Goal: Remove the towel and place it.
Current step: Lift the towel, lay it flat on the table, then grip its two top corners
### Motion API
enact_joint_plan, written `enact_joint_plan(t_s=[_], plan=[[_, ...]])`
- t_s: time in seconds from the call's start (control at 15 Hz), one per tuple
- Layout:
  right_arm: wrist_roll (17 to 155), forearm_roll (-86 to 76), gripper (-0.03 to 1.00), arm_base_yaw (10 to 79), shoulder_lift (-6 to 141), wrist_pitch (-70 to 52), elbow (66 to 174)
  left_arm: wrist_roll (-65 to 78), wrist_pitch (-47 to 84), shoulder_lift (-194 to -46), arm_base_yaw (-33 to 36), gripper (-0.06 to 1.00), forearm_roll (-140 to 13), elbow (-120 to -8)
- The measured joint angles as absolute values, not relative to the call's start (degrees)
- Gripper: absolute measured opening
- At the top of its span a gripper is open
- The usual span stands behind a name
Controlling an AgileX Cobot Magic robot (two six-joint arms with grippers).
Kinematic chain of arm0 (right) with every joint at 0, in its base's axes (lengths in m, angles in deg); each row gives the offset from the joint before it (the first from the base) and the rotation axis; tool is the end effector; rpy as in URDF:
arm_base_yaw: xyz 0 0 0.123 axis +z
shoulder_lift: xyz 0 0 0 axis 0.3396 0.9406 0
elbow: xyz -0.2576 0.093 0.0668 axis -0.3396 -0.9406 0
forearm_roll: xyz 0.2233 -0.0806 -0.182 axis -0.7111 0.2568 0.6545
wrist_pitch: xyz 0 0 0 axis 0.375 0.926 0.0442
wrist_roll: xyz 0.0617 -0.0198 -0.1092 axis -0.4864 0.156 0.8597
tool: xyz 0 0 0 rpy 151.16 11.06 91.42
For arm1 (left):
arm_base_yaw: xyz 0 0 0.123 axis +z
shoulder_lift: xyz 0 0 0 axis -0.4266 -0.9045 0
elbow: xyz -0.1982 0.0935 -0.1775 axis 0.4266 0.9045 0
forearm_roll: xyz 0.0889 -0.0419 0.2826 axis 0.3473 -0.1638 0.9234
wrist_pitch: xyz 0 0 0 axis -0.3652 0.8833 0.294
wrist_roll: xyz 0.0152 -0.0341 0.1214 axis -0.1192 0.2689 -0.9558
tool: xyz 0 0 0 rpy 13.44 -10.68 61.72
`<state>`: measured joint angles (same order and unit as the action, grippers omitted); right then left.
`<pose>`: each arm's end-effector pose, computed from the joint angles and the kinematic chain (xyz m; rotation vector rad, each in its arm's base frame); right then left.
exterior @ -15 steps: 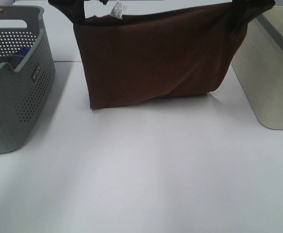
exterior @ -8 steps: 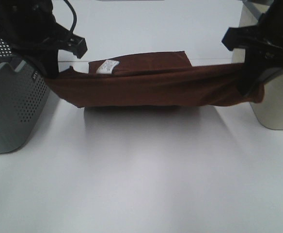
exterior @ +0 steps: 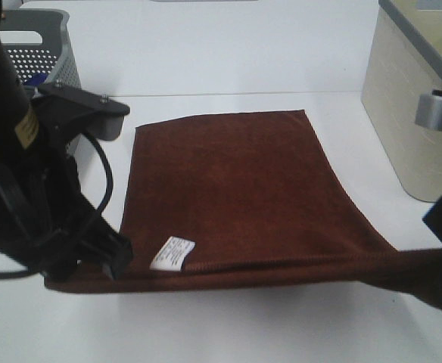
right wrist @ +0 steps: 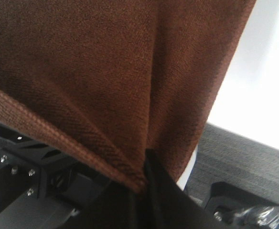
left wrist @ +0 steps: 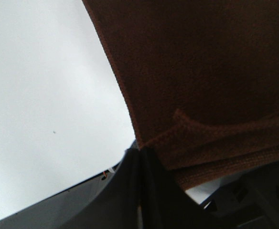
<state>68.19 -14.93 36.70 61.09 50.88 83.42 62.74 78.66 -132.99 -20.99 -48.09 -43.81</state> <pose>0.2011 0.0998 0.1957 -0.4279 3.0701 0.4725 0.2190 -0.2232 0.1835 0.6560 2.9941 -0.0241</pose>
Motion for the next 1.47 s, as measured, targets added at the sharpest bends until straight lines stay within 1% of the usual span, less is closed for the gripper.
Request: enact_joint_plan(t_s=[0.13,0.33,0.53,0.6,0.67,0.73,0.8,0.93,1.0,1.07,1.13,1.33,1.47], plan=[[68.2,-15.6,0.0,36.7,57.4,50.9,79.1,65.8,78.4,-132.2,-24.7,0.0,-49.2,-40.7],[68.2,-16.2,0.0,36.7,53.9,51.0,75.9,67.4,78.5,-132.1,-29.3,0.0,-50.0,-38.8],[68.2,-16.1,0.0,36.7,53.0,51.1,75.8,69.9,78.7,-132.0,-30.3,0.0,-50.4,-38.6],[68.2,-16.1,0.03,36.7,53.0,51.1,75.8,70.2,78.9,-132.0,-30.3,0.01,-50.4,-38.6],[68.2,-15.8,0.1,36.7,53.0,51.1,75.8,70.2,79.7,-132.0,-30.3,0.06,-50.0,-38.4],[68.2,-15.8,0.19,36.7,53.0,51.1,75.8,70.4,80.2,-132.0,-30.3,0.13,-50.0,-38.4],[68.2,-15.8,0.28,36.7,53.0,51.1,75.8,70.4,80.2,-132.0,-30.3,0.23,-50.0,-38.4],[68.2,-15.8,0.49,36.7,53.0,51.2,75.8,70.4,79.3,-132.0,-30.3,0.5,-50.0,-38.4],[68.2,-15.8,0.54,36.7,53.0,51.2,75.8,70.4,78.5,-132.0,-30.3,0.59,-50.0,-38.4],[68.2,-15.8,0.56,36.7,53.0,51.2,75.8,70.4,78.3,-132.0,-30.3,0.64,-50.0,-38.4],[68.2,-15.8,0.57,36.7,53.0,51.2,75.8,70.4,78.0,-132.0,-30.3,0.65,-50.0,-38.4],[68.2,-15.8,0.58,36.7,53.0,50.7,75.8,70.4,75.6,-132.0,-30.3,0.66,-49.1,-38.4],[68.2,-15.8,0.58,36.7,53.0,46.7,76.1,70.6,73.7,-132.0,-30.3,0.66,-47.3,-38.4]])
